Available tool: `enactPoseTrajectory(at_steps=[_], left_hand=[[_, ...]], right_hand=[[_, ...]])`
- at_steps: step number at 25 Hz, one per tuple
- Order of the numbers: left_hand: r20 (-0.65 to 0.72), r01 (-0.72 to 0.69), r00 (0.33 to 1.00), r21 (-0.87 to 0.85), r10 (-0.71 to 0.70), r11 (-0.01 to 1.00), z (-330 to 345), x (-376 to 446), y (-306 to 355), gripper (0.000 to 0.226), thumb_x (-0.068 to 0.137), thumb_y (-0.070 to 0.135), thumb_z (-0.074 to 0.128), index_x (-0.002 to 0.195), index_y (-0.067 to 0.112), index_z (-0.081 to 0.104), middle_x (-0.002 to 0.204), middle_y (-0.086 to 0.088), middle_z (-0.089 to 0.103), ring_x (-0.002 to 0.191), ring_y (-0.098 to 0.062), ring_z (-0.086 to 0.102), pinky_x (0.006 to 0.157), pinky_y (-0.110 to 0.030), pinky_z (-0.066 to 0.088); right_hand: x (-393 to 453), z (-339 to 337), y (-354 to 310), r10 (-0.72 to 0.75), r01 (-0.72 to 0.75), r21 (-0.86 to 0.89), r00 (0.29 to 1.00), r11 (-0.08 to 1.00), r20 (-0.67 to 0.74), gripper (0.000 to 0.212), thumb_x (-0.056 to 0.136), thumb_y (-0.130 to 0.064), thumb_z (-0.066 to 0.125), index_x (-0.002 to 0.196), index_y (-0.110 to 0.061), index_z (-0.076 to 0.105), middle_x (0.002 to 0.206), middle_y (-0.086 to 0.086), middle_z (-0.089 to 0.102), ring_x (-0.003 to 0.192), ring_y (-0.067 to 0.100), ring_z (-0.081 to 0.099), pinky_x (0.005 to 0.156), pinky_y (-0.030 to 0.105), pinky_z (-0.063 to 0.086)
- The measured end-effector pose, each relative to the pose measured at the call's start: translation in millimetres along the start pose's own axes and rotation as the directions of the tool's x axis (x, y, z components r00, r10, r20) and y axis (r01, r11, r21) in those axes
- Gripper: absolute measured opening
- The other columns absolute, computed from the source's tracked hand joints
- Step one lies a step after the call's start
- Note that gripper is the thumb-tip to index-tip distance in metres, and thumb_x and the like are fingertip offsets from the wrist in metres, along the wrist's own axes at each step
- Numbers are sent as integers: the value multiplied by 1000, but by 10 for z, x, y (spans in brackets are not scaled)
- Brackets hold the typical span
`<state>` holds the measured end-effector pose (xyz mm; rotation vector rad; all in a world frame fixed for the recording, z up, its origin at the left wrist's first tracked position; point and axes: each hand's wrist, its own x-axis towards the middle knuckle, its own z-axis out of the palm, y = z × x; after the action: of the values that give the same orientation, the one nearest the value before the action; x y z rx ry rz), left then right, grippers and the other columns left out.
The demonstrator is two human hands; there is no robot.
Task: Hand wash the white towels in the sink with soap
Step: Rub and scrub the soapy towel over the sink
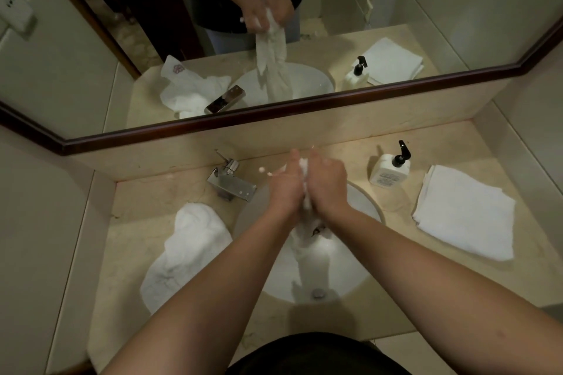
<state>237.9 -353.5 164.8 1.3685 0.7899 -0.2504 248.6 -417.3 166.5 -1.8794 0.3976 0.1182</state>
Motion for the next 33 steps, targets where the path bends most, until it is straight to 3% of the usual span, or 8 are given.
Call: enactPoseTrajectory(at_steps=[2,6,11,14,18,21,25,33], left_hand=[[6,-15,1000,-17,15,1000,56,-85,0,45,96,58,51,86,18,67,91,-5,73,91,-23,69,90,-41,56],[-111,13,993,-140,-29,990,-68,2,70,49,97,55,54,72,13,59,75,-7,64,77,-23,62,73,-34,52],[-62,-42,997,-94,37,995,39,-177,95,55,97,56,51,61,18,70,66,0,71,78,-21,68,79,-38,57],[-85,-11,996,-127,1,992,-51,-122,176,49,101,51,48,74,13,63,75,-6,69,74,-17,65,73,-33,54],[-13,-28,1000,-25,27,999,26,-238,140,50,101,53,46,71,19,66,77,-3,70,83,-21,68,84,-38,55],[-97,-55,994,-75,48,996,-74,-105,191,53,101,52,46,71,11,61,76,-7,67,76,-22,65,76,-36,53],[2,-118,993,14,118,993,21,-192,36,53,100,54,46,76,10,67,81,-8,71,80,-23,67,75,-36,53],[7,-34,999,11,34,999,9,-216,-147,61,97,62,44,96,8,72,95,-8,74,92,-21,69,85,-41,56]], right_hand=[[100,5,-29,69,-66,39,995,997,-73,47,103,-32,41,70,-6,62,71,11,64,69,25,62,67,40,48],[-217,75,31,-52,52,7,991,999,122,49,102,-37,43,75,-2,63,73,15,66,69,28,65,68,44,53],[-72,-3,-151,57,-51,110,997,993,-53,50,103,-36,44,63,-10,59,62,7,61,59,16,57,63,37,47],[-248,49,-72,35,-38,51,997,998,65,50,101,-41,45,61,-13,58,61,2,61,58,11,60,63,36,53],[-5,-29,-177,153,-141,169,986,976,-60,47,102,-39,45,74,-7,66,70,5,66,71,21,64,61,31,47],[-232,67,-85,35,-40,72,997,997,64,49,102,-40,44,64,-15,61,61,0,60,59,13,59,59,30,48],[-7,-45,-154,108,-101,76,990,992,-93,50,103,-39,42,64,-12,58,65,6,61,65,19,58,60,32,44],[-112,-49,63,96,-90,62,991,994,-96,56,102,-39,43,63,-3,60,63,11,63,63,28,62,63,40,50]])
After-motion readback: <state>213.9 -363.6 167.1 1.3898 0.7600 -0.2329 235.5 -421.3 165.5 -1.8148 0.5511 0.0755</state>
